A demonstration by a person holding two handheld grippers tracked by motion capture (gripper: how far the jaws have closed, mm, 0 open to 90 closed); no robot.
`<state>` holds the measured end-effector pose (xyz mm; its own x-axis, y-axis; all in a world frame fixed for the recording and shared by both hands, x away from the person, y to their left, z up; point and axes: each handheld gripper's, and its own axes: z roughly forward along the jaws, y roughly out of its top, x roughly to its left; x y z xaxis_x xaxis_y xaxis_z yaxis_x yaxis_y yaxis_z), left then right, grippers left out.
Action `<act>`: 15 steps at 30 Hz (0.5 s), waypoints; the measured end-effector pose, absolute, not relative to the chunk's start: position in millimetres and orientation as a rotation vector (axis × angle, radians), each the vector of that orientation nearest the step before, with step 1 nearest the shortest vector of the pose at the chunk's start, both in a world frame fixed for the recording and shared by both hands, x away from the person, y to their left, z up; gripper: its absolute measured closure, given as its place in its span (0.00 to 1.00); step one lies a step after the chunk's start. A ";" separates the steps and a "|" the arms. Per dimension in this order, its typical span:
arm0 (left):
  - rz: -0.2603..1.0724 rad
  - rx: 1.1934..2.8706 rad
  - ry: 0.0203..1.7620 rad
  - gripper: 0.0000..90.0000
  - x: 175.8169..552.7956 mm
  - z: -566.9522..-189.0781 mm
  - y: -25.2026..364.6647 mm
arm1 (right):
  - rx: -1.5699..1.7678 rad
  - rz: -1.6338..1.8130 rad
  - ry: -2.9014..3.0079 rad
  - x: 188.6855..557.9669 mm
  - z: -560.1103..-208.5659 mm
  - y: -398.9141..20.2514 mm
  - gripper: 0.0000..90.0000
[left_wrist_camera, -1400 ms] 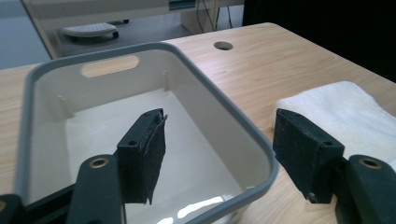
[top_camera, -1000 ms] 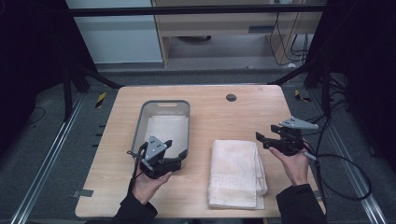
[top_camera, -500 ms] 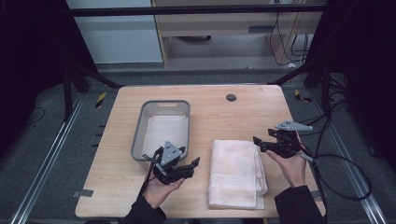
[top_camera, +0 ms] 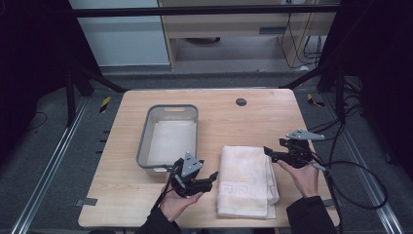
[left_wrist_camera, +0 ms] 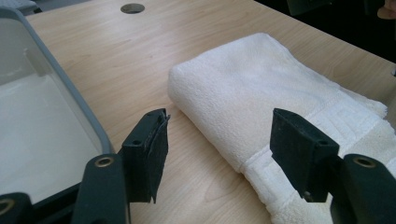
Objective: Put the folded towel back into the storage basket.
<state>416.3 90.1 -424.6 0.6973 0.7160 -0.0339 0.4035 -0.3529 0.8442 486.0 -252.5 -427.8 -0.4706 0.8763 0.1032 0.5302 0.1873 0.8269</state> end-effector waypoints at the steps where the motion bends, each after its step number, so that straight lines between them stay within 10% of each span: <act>1: 0.426 1.993 0.861 0.41 416.1 -425.7 89.0 | 1.315 1.188 2.078 485.8 -428.7 -252.7 0.29; 15: 0.397 2.059 0.850 0.43 412.1 -445.3 73.0 | 1.318 1.167 2.102 484.4 -437.3 -249.1 0.27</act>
